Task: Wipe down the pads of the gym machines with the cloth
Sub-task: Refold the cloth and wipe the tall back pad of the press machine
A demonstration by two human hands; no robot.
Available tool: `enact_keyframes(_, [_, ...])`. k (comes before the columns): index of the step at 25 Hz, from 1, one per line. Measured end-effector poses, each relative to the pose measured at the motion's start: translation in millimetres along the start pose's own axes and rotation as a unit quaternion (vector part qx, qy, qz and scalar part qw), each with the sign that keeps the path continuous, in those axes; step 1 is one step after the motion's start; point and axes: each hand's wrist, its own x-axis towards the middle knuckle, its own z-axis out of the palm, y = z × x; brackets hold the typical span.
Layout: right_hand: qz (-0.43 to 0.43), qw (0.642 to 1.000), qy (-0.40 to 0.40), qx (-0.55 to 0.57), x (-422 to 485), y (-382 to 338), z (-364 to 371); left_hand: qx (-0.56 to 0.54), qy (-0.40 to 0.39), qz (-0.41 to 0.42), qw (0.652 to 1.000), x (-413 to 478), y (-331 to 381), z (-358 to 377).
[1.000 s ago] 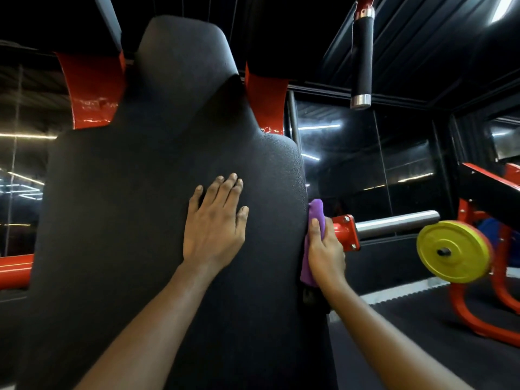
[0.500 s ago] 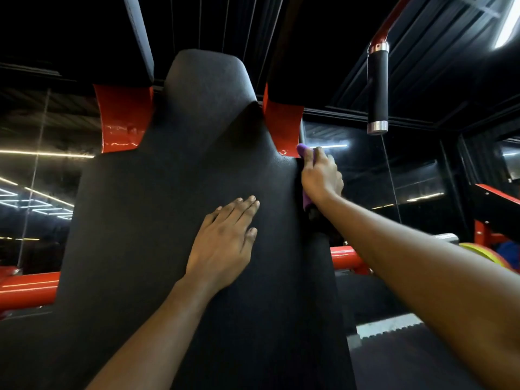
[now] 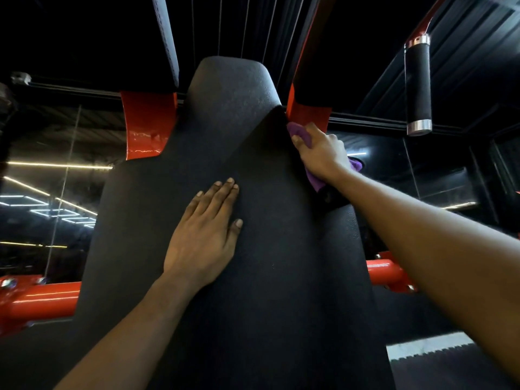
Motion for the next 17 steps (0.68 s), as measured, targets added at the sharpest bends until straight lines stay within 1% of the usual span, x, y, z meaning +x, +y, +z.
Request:
enact_keyframes(2, [0.043, 0.998, 0.027, -0.031, 4.0, -14.0, 11.1, 0.003, 0.01, -0.003, 1.0, -1.4, -0.6, 2.5])
enact_keyframes(3, [0.08, 0.996, 0.033, -0.034, 10.4, -21.8, 17.0, 0.008, 0.014, -0.002, 1.0, -1.5, -0.3, 3.9])
enact_keyframes(5, [0.158, 0.986, 0.04, -0.025, 25.5, -34.7, 22.1, 0.013, 0.022, -0.003, 1.0, -3.2, 1.7, 6.8])
enact_keyframes(6, [0.178, 0.983, 0.046, -0.017, 30.4, -38.5, 22.7, 0.015, 0.026, -0.003, 1.0, -3.2, 1.5, 8.1])
enact_keyframes(7, [0.169, 0.984, 0.053, -0.014, 31.2, -38.7, 23.3, 0.016, 0.027, -0.003, 1.0, -2.7, 1.1, 9.1])
enact_keyframes(8, [0.137, 0.989, 0.058, -0.015, 25.9, -36.2, 22.2, 0.02, 0.025, -0.001, 0.999, -2.1, 1.0, 9.1])
enact_keyframes(11, [0.003, 0.998, 0.07, 0.005, -3.2, -14.0, 12.9, 0.025, 0.022, -0.005, 0.999, -3.2, 1.0, 8.8])
enact_keyframes(13, [-0.041, 0.996, 0.073, 0.019, -16.0, -2.0, 2.5, 0.024, 0.018, -0.006, 1.0, -3.4, 1.3, 7.5])
enact_keyframes(15, [-0.048, 0.996, 0.079, -0.021, -16.8, -6.2, 6.2, 0.024, 0.019, -0.004, 1.0, -4.1, 0.8, 8.1])
enact_keyframes(16, [-0.03, 0.996, 0.073, -0.042, -11.7, -14.5, 11.1, 0.026, 0.023, -0.004, 0.999, -3.8, 0.7, 8.7])
enact_keyframes(17, [0.01, 0.997, 0.065, -0.052, -2.4, -23.8, 16.9, 0.027, 0.026, -0.004, 0.999, -3.8, 0.8, 9.0])
